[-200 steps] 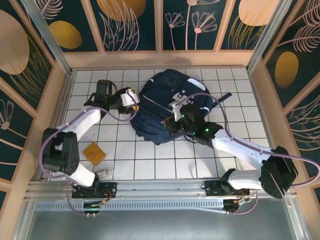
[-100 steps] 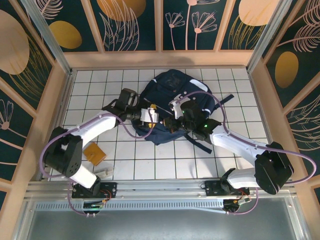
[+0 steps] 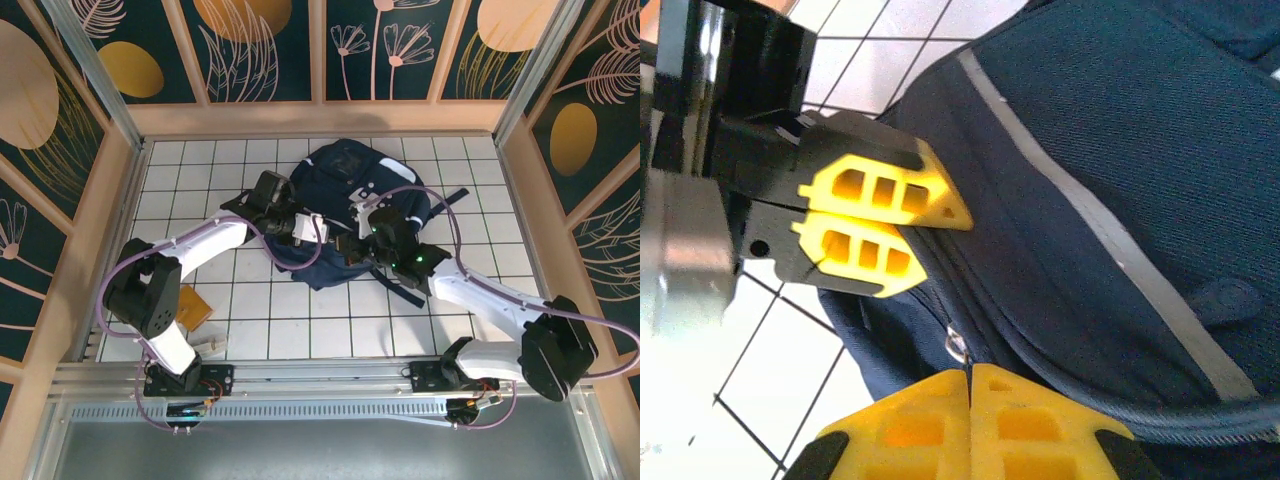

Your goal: Pack the student bag

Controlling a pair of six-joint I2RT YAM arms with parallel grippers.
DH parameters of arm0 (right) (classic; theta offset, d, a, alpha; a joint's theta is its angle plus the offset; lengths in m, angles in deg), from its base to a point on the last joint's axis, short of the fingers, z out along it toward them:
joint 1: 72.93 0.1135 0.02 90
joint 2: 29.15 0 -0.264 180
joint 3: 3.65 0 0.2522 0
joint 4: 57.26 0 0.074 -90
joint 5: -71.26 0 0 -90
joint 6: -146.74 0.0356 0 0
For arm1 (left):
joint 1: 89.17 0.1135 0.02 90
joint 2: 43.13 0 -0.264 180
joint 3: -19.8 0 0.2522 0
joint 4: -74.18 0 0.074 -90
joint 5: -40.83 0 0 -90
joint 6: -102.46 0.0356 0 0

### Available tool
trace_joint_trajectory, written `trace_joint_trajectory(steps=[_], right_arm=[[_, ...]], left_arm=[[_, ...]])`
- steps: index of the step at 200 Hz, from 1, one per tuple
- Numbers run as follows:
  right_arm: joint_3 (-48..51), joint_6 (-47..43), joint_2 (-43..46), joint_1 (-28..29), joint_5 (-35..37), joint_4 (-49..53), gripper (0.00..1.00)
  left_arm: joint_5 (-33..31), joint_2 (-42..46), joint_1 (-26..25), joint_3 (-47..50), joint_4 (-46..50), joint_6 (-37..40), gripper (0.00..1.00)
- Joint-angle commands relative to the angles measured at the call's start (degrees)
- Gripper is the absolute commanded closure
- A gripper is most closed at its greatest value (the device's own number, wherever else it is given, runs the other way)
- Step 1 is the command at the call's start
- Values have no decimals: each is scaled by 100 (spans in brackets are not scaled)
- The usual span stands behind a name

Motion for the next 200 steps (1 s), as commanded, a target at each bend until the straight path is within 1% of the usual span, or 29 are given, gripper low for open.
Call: trace_joint_trajectory(steps=[1, 25, 39, 44, 51, 67, 79, 95, 111, 126, 136, 141, 148, 149, 158, 162, 166, 177, 185, 200], right_arm=[[234, 89, 384, -266, 801, 355, 100], [404, 96, 620, -632, 1164, 492, 100], [531, 116, 730, -992, 1207, 410, 100], [558, 129, 753, -1011, 1258, 374, 100], [577, 137, 753, -1293, 1327, 324, 100], [579, 124, 640, -1637, 1353, 166, 100], [514, 170, 543, -1794, 1351, 129, 100], [468, 180, 466, -1851, 1339, 155, 100], [518, 204, 373, -1970, 1361, 76, 100], [521, 182, 142, -2255, 1202, -179, 100], [449, 161, -69, -2451, 892, -369, 100], [365, 140, -171, -2515, 673, -442, 100], [244, -46, -294, -2558, -69, -533, 100], [224, -105, -316, -2558, -315, -543, 99], [27, -563, -471, -2503, -1418, -462, 77], [-78, -784, -534, -2445, -1740, -309, 67], [-186, -1026, -588, -2361, -1924, -93, 62], [-521, -1803, -739, -2096, -2101, 796, 54], [-729, -2420, -865, -1991, -2236, 1447, 52], [-1006, -2912, -1133, -2013, -2357, 2241, 50]], left_arm=[[459, 334, 406, -86, -187, -374, 100], [636, 565, 617, 207, -435, -444, 100], [821, 619, 728, 313, -438, -420, 100], [853, 640, 744, 366, -450, -398, 100], [880, 674, 749, 442, -472, -340, 100], [975, 760, 748, 573, -503, -282, 100], [943, 790, 750, 604, -504, -322, 100], [714, 783, 758, 575, -505, -480, 100], [790, 859, 766, 632, -479, -397, 100], [986, 976, 767, 806, -577, -251, 100], [1049, 1001, 767, 883, -709, -379, 100], [1057, 996, 767, 882, -704, -403, 100], [1061, 978, 767, 865, -657, -414, 100], [1059, 977, 767, 863, -649, -419, 100], [1041, 967, 764, 829, -607, -477, 100], [1033, 966, 767, 817, -590, -499, 100], [1040, 969, 767, 810, -568, -498, 100], [1110, 997, 767, 790, -505, -483, 100], [1172, 1009, 771, 781, -461, -473, 100], [1270, 977, 774, 746, -368, -437, 100]])
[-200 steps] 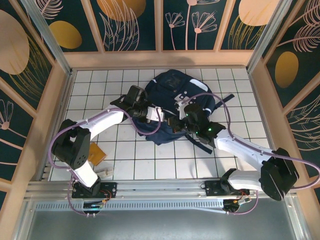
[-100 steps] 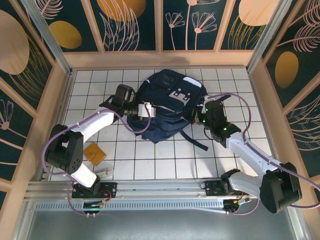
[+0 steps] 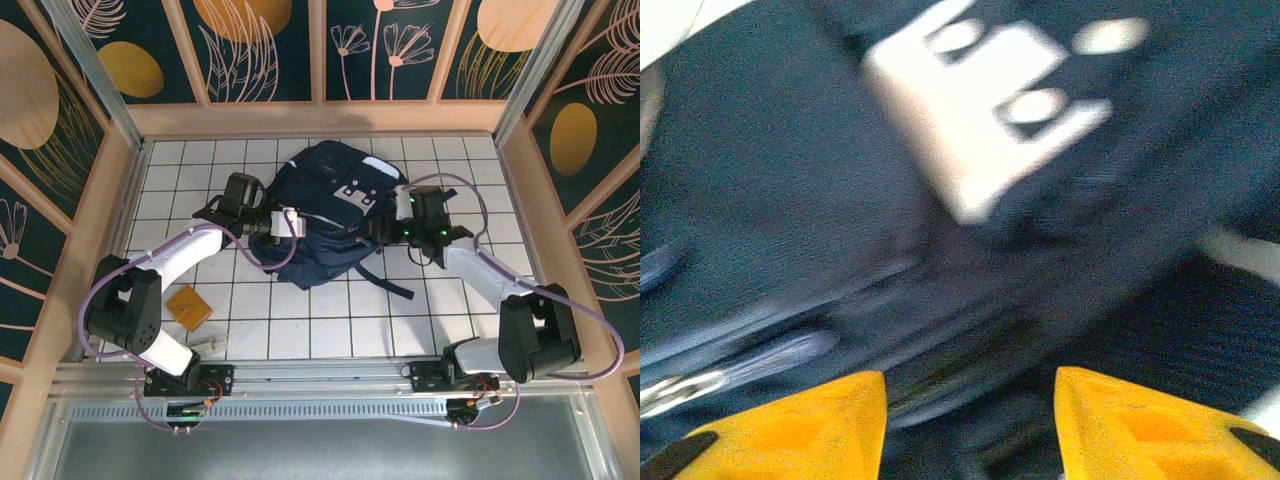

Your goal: Pack the student bag

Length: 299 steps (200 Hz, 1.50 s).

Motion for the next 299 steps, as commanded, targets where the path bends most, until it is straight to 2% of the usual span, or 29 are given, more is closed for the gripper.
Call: trace_joint_trajectory(steps=[1, 54, 95, 116, 126, 153, 180, 214, 246, 251, 257, 262, 283, 299], right_arm=[[-544, -1515, -301, 73, -1030, 1548, 50], [-1047, -2557, -973, -43, -1526, 2513, 48], [-1329, -2679, -1302, -26, -1654, 2430, 53], [-1363, -2682, -1326, -16, -1675, 2262, 64], [-1367, -2612, -1332, -19, -1609, 2200, 65], [-1306, -2550, -1256, -34, -1426, 2123, 87], [-1178, -2510, -1089, -75, -1382, 2133, 100], [-1067, -2068, -925, -249, -1084, 2058, 100], [-913, -2311, -739, -290, -1505, 1968, 100], [-855, -2441, -681, -273, -1617, 1948, 90], [-782, -2709, -614, -223, -1695, 1933, 71], [-708, -2907, -530, -156, -1640, 1869, 64], [-287, -4003, -69, 119, -1413, 1434, 58], [76, -4284, 222, 70, -1396, 550, 57]], left_arm=[[601, 209, 66, -106, 85, -68, 100], [842, 81, 68, -168, 72, -145, 100], [764, 54, 68, -210, 166, -91, 100], [716, 46, 68, -212, 229, -48, 100], [687, 50, 68, -212, 247, -39, 100], [601, 72, 68, -186, 274, -6, 100], [534, 72, 75, -186, 298, 4, 100], [473, 97, 85, -186, 318, 26, 100], [477, 133, 102, -159, 322, 40, 100], [496, 142, 111, -161, 333, 50, 100], [528, 143, 111, -168, 358, 69, 100], [569, 151, 112, -176, 397, 99, 100], [713, 157, 112, -228, 528, 145, 100], [961, 160, 112, -271, 552, 21, 100]])
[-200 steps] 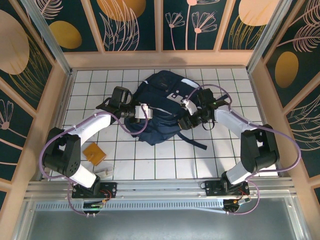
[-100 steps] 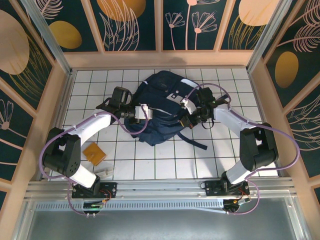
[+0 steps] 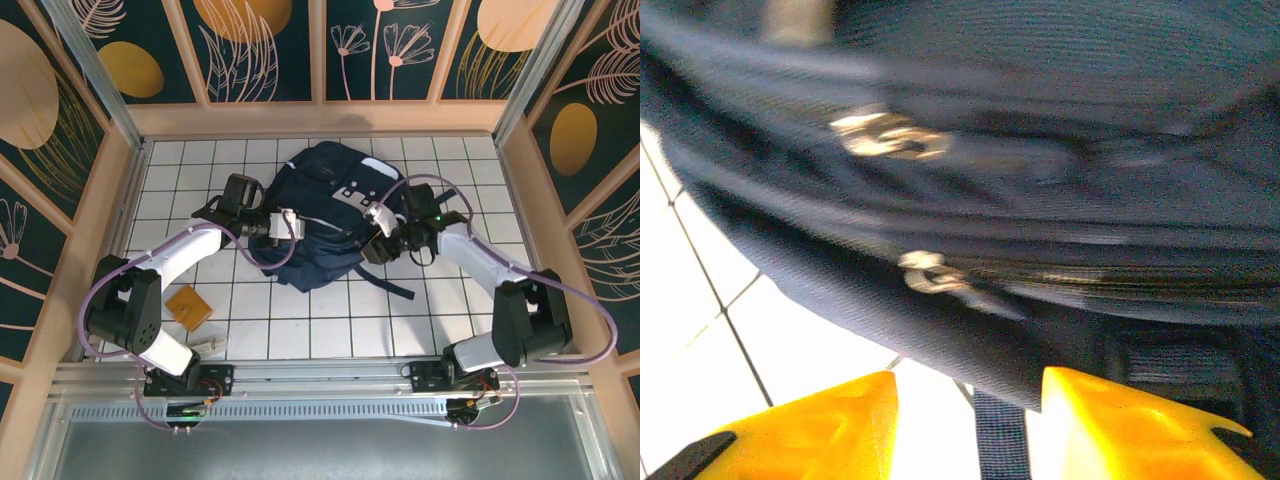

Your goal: Pack the student bag

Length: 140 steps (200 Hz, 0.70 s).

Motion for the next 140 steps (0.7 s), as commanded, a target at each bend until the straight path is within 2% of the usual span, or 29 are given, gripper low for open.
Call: trace_joint_trajectory(steps=[1, 30, 46, 77, 140], right_arm=[[440, -976, 474, 31, 3, -1122, 57], [714, -815, 439, -165, -175, -2202, 63], [712, -927, 224, -181, -250, -2214, 66], [942, -1554, 184, -176, -727, -2108, 66], [1250, -1502, 277, -196, -775, -2126, 63]], left_arm=[[819, 162, 57, -261, 265, -27, 100], [1392, 209, 57, -195, 163, -204, 100], [1533, 257, 61, -69, -116, -432, 100], [1617, 311, 58, 9, -417, -776, 100], [1619, 351, 57, 109, -696, -1026, 100]])
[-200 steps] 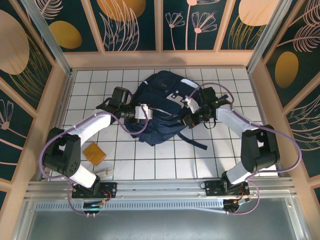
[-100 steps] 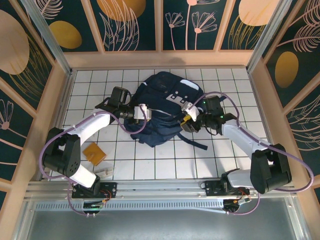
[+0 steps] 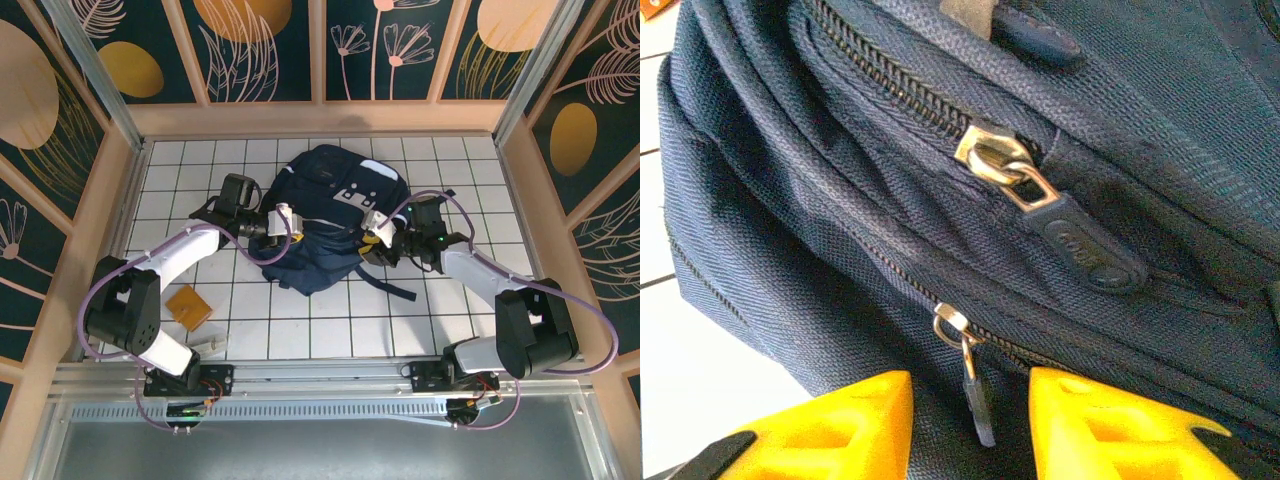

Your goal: Pack the student bag

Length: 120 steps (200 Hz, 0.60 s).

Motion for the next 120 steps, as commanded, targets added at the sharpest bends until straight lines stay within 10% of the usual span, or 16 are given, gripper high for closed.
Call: trace_joint_trajectory(steps=[1, 120], right_arm=[[238, -78, 83, -17, -157, -101, 63], [432, 637, -107, 36, -795, -1415, 66]], left_arm=[[936, 299, 2, -1, -453, -241, 100], [785, 431, -2, 285, -461, -167, 100]])
